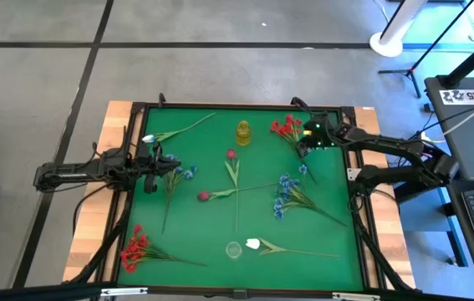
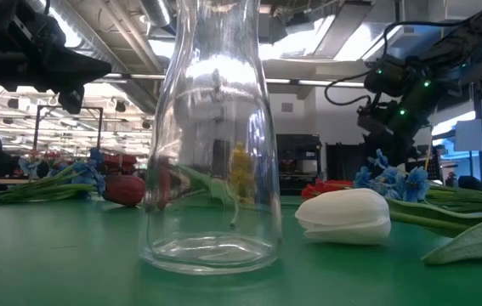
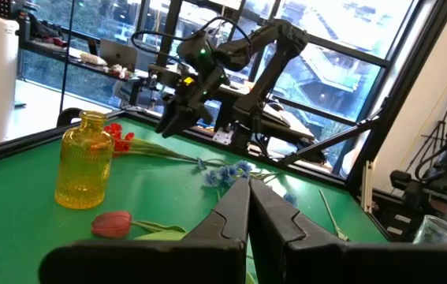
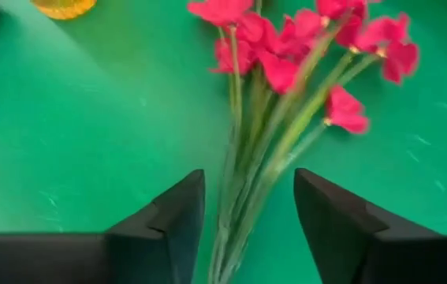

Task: Sort flowers into vase by color
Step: Put the top red flowers into the transparent bin, then put the top red flower into the transparent vase

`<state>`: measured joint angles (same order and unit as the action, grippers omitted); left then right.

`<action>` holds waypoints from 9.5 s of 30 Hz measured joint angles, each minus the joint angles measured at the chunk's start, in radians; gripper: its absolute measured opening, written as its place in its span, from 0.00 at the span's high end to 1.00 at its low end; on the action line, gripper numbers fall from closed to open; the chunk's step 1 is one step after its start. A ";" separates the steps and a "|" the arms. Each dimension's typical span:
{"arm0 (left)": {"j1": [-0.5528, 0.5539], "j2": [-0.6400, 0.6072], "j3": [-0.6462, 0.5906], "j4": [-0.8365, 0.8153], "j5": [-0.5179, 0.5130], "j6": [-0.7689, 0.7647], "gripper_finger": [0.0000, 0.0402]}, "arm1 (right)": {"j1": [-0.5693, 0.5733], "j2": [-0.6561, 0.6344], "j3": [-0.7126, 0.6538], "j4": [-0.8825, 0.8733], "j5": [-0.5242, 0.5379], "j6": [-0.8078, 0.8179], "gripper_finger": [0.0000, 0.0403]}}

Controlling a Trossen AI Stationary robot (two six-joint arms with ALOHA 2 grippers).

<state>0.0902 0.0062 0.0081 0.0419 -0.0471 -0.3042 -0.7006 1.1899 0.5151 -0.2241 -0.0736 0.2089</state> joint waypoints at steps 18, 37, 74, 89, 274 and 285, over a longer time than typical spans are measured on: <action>0.000 0.000 0.000 0.000 0.000 0.000 1.00 | 0.001 0.259 0.090 -0.056 0.067 0.020 0.38; 0.000 0.000 0.000 0.000 0.000 0.000 1.00 | -0.001 0.284 0.090 -0.042 0.043 -0.007 0.49; 0.000 0.000 0.000 0.000 0.000 0.000 1.00 | 0.453 -0.190 0.452 0.089 0.067 0.103 0.98; 0.000 0.000 0.000 0.000 0.000 0.000 1.00 | 1.077 0.120 0.291 1.073 0.480 -0.359 0.99; 0.000 0.000 0.000 -0.005 0.000 0.000 1.00 | 0.942 0.222 0.728 0.318 0.518 -0.035 0.99; 0.000 0.000 0.000 -0.004 0.000 0.000 1.00 | 1.146 0.218 0.445 1.103 0.526 -0.359 0.99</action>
<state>0.0902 0.0059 0.0082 0.0379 -0.0471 -0.3042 0.4454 1.4078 0.9605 0.8787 0.4527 -0.1499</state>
